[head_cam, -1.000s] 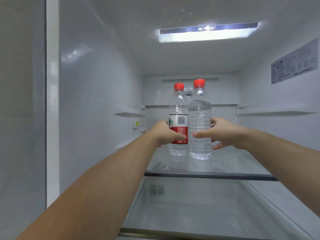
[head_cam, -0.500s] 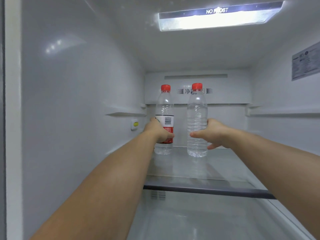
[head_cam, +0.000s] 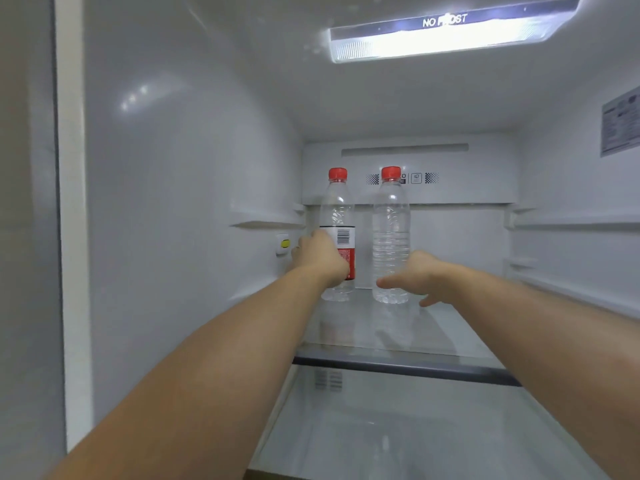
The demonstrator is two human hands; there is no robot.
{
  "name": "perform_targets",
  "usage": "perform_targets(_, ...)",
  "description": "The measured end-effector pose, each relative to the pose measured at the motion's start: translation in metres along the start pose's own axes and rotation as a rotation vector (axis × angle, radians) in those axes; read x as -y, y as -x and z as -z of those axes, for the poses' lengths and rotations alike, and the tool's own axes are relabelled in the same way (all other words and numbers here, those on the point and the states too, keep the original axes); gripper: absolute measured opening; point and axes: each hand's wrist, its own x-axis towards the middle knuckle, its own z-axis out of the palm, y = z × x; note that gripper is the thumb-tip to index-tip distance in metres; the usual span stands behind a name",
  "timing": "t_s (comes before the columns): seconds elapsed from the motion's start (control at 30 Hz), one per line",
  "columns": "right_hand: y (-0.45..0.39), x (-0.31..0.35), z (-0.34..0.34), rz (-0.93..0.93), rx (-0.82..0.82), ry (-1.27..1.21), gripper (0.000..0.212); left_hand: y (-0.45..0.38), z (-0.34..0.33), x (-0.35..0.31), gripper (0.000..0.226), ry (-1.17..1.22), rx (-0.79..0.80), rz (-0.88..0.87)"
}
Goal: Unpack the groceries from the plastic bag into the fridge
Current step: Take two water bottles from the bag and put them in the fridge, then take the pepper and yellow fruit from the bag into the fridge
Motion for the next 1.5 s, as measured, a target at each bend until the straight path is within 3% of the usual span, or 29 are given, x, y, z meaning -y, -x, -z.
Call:
perform_targets(0.07, 0.023, 0.003, 0.003, 0.016, 0.011, 0.081, 0.062, 0.016, 0.007, -0.001, 0.056, -0.113, -0.023, -0.084)
perform_targets(0.2, 0.073, 0.011, 0.018, 0.140, -0.142, 0.180, 0.048, 0.052, 0.028, -0.009, 0.052, -0.211, 0.052, -0.272)
perform_targets(0.37, 0.129, 0.008, 0.020, 0.134, -0.164, 0.291, 0.076, 0.104, 0.051, -0.020, 0.050, -0.200, 0.148, -0.467)
perform_targets(0.57, 0.203, -0.007, 0.001, 0.135, -0.392, 0.365, 0.062, 0.173, 0.063, -0.004, 0.047, -0.102, 0.178, -0.699)
perform_targets(0.7, 0.260, -0.019, -0.005, 0.117, -0.428, 0.438, 0.054, 0.211, 0.069, 0.014, 0.046, 0.014, 0.287, -0.700)
perform_targets(1.03, 0.443, -0.055, 0.034, 0.007, -0.421, 0.537, 0.056, 0.318, 0.085, 0.021, 0.049, -0.051, 0.412, -0.737)
perform_targets(1.2, 0.542, -0.076, 0.067, -0.036, -0.463, 0.555, 0.050, 0.397, 0.092, -0.020, 0.048, 0.066, 0.491, -0.732)
perform_targets(1.5, 0.711, -0.132, 0.124, -0.351, -0.634, 0.597, 0.050, 0.531, 0.076, -0.115, 0.047, 0.181, 0.645, -1.041)
